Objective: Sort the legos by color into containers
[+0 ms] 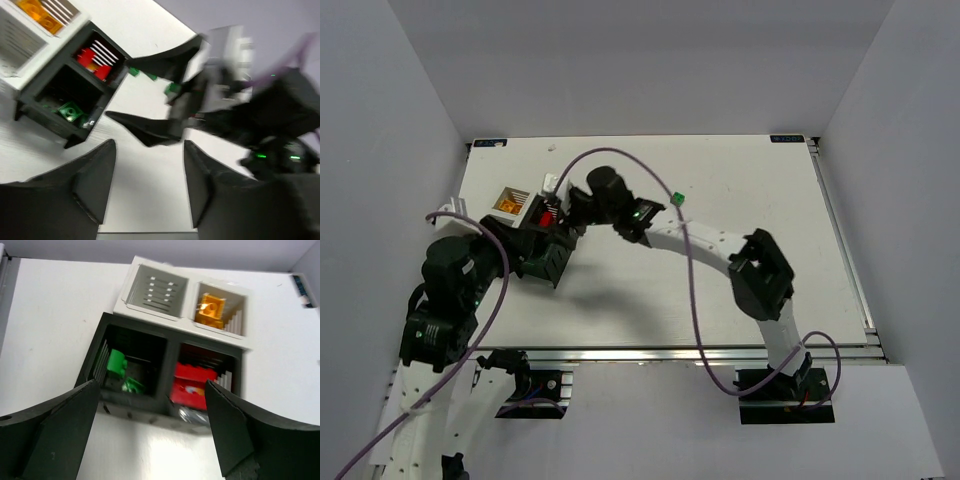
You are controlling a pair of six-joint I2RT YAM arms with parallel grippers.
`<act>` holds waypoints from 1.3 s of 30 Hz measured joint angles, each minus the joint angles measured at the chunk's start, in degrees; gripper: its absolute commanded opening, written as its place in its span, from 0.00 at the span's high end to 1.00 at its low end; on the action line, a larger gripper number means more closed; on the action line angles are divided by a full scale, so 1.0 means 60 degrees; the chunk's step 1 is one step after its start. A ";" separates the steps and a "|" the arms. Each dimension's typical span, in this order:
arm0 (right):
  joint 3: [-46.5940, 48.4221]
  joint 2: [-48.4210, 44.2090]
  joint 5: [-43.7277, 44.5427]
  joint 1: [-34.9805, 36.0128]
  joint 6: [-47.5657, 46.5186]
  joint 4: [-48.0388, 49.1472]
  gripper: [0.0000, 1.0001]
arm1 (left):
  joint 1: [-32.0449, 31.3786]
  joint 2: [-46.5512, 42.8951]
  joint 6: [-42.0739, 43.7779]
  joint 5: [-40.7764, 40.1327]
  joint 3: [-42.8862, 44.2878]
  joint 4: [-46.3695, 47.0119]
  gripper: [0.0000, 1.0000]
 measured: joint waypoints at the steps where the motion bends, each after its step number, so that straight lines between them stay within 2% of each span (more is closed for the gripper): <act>1: -0.0259 -0.0419 -0.0164 -0.0157 -0.0135 -0.0098 0.11 | 0.0000 0.0186 -0.0004 0.0240 -0.0055 0.0142 0.42; 3: -0.0776 -0.1351 -0.0667 -0.0641 -0.0321 -0.0295 0.15 | 0.0000 0.0514 0.0015 0.0648 -0.0240 0.0444 0.47; 6: -0.1545 -0.2816 -0.1683 -0.1836 -0.0386 -0.0565 0.30 | -0.0004 0.1071 0.0033 0.1220 -0.0539 0.0878 0.50; 7: -0.1712 -0.3187 -0.1949 -0.2240 -0.0390 -0.0659 0.38 | -0.0004 0.1253 0.0040 0.1392 -0.0586 0.1013 0.50; 10: -0.2218 -0.4113 -0.2626 -0.3534 -0.0335 -0.1096 0.54 | -0.0004 0.1891 0.0106 0.1832 -0.0601 0.1494 0.47; 13: -0.2965 -0.4758 -0.3187 -0.4426 -0.0175 -0.1661 0.64 | -0.0004 0.2561 0.0219 0.2273 -0.0557 0.1931 0.42; 16: -0.3789 -0.5158 -0.3588 -0.4972 -0.0018 -0.2280 0.63 | -0.0189 0.3333 0.0306 0.2503 -0.0357 0.2313 0.37; 18: -0.4419 -0.5406 -0.3763 -0.5257 0.0066 -0.2652 0.60 | -0.0565 0.3880 0.0401 0.2463 -0.0138 0.2565 0.35; 19: -0.4728 -0.5541 -0.3821 -0.5377 0.0131 -0.2830 0.49 | -0.0805 0.4142 0.0459 0.2463 -0.0029 0.2681 0.34; 22: -0.5461 -0.5960 -0.3883 -0.5705 0.0277 -0.3169 0.28 | -0.1628 0.4983 0.0645 0.2218 0.0364 0.2925 0.32; 25: -0.5909 -0.6448 -0.3887 -0.6043 0.0302 -0.3351 0.22 | -0.2233 0.5920 0.0845 0.2058 0.0732 0.3217 0.31; 33: -0.6393 -0.7311 -0.3971 -0.7111 0.0273 -0.3563 0.23 | -0.2375 0.7934 0.1854 0.1523 0.1417 0.3519 0.30; 39: -0.6896 -0.7315 -0.4022 -0.7515 -0.0022 -0.3927 0.36 | -0.2379 0.9508 0.2707 0.1253 0.2280 0.3748 0.31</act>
